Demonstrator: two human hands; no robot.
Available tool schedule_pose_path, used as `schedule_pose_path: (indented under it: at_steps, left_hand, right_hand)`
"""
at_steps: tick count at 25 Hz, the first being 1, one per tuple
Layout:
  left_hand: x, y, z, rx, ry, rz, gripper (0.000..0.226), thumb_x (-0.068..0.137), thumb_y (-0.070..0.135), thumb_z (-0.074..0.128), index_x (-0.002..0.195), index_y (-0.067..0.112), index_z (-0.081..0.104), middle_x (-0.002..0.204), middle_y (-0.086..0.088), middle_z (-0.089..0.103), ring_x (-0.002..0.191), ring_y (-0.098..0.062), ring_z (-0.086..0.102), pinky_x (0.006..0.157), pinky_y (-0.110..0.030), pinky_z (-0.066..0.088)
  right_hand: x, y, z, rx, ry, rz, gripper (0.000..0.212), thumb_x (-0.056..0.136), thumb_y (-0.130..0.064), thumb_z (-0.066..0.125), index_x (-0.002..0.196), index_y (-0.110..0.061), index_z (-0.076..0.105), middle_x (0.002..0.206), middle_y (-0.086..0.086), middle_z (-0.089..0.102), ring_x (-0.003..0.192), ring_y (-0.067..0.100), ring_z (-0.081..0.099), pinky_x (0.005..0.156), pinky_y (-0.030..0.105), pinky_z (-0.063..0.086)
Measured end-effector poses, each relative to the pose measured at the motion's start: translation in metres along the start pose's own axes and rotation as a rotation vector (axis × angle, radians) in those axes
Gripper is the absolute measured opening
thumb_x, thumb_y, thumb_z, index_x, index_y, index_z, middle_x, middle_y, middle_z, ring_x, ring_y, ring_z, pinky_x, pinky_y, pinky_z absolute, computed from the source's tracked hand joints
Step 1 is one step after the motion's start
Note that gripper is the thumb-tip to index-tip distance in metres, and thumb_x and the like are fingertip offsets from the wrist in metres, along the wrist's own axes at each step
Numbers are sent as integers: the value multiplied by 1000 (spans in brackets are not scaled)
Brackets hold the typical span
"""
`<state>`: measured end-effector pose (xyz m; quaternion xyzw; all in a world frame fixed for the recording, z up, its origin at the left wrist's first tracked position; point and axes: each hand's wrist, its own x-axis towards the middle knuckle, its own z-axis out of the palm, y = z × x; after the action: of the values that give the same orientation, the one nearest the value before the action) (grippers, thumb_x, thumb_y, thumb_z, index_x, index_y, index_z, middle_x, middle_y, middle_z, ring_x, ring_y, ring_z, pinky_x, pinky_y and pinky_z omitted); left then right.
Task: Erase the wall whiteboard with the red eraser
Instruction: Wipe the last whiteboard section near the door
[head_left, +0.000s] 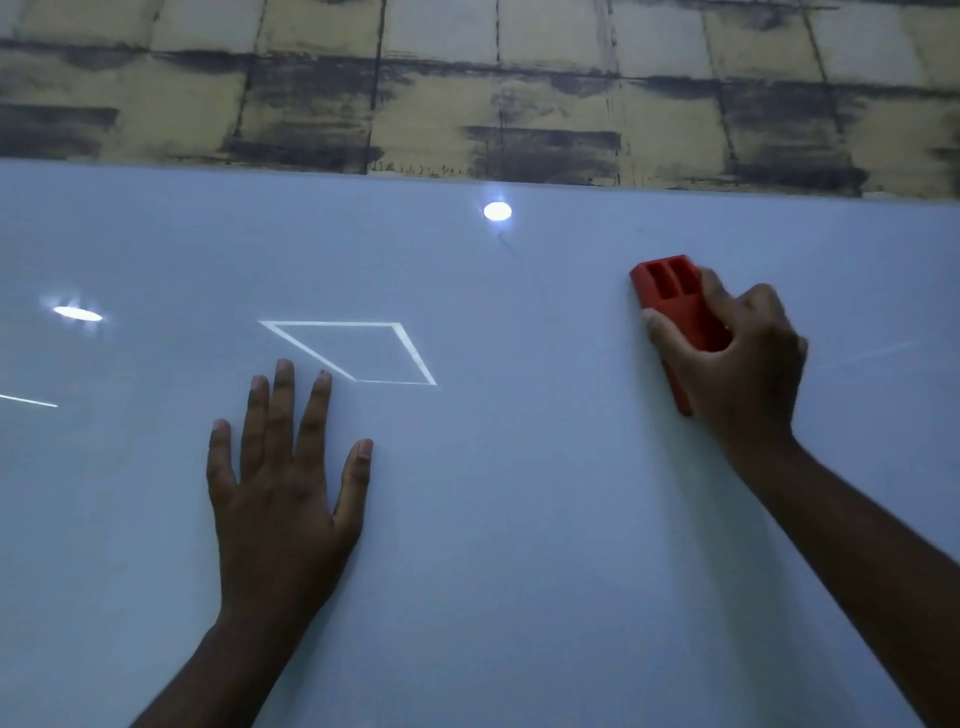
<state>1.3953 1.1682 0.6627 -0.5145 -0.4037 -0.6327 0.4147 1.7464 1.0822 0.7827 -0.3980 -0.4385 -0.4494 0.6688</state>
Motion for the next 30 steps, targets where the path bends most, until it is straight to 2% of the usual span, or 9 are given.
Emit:
schedule_pose_path:
  at_steps: [3, 7, 11, 14, 16, 18, 21, 26, 30]
  left_hand:
    - [-1, -1, 2, 20, -1, 3, 70, 106, 51, 33, 168, 19, 27, 177, -7, 15, 164, -27, 15, 129, -60, 15]
    - [-1, 1, 1, 26, -3, 5, 70, 106, 50, 32, 168, 17, 27, 177, -8, 15, 164, -27, 15, 129, -60, 14]
    - [0, 0, -2, 38, -20, 18, 70, 106, 50, 33, 167, 16, 29, 177, -9, 17, 163, -29, 17, 128, -61, 16]
    - [6, -1, -3, 27, 9, 20, 75, 105, 53, 34, 165, 9, 31, 174, -14, 24, 161, -33, 24, 126, -63, 20]
    - [21, -3, -3, 34, 2, 10, 82, 104, 60, 31, 165, 5, 27, 175, -16, 22, 162, -32, 20, 127, -63, 19]
    - [45, -4, -5, 11, -15, 0, 86, 104, 67, 23, 167, 7, 25, 176, -13, 16, 164, -29, 14, 128, -63, 16]
    - [87, -4, -5, -1, 1, 115, 81, 105, 69, 23, 167, 17, 28, 177, -8, 15, 164, -25, 13, 129, -61, 13]
    - [118, -17, 13, 11, -17, 178, 79, 107, 69, 14, 168, 22, 28, 177, -3, 18, 163, -22, 17, 128, -57, 17]
    - [112, -20, 23, 35, 14, 176, 75, 108, 64, 15, 169, 22, 25, 177, -2, 16, 164, -21, 15, 130, -55, 17]
  right_hand:
    - [12, -11, 13, 25, 60, 95, 76, 85, -62, 62, 147, -18, 55, 102, 10, 54, 94, 32, 59, 91, 55, 52]
    - [18, -60, 46, 36, 41, 118, 70, 85, -58, 66, 146, -25, 57, 107, 13, 56, 100, 35, 59, 90, 47, 45]
    - [-23, -146, 76, 21, -44, -222, 62, 86, -57, 62, 140, -27, 62, 96, 11, 55, 89, 33, 57, 75, 41, 39]
    - [-62, -194, 87, 35, -119, -576, 64, 89, -59, 61, 142, -22, 60, 99, 9, 58, 88, 29, 56, 76, 40, 36]
    - [-52, -201, 91, 6, -126, -670, 66, 89, -61, 63, 141, -20, 60, 100, 8, 62, 87, 26, 59, 78, 40, 36]
    - [-20, -190, 89, -46, -98, -611, 63, 87, -60, 64, 137, -21, 62, 97, 7, 62, 84, 28, 60, 77, 40, 35]
    - [36, -145, 82, -103, -34, -402, 62, 86, -62, 62, 134, -24, 64, 93, 9, 60, 82, 29, 61, 77, 40, 37]
    - [79, -68, 58, -102, 52, -88, 65, 90, -62, 63, 140, -21, 62, 98, 10, 60, 89, 27, 59, 83, 40, 33]
    - [92, -64, 58, -130, 153, 143, 62, 92, -55, 66, 138, -14, 64, 105, 17, 64, 98, 34, 60, 88, 45, 36]
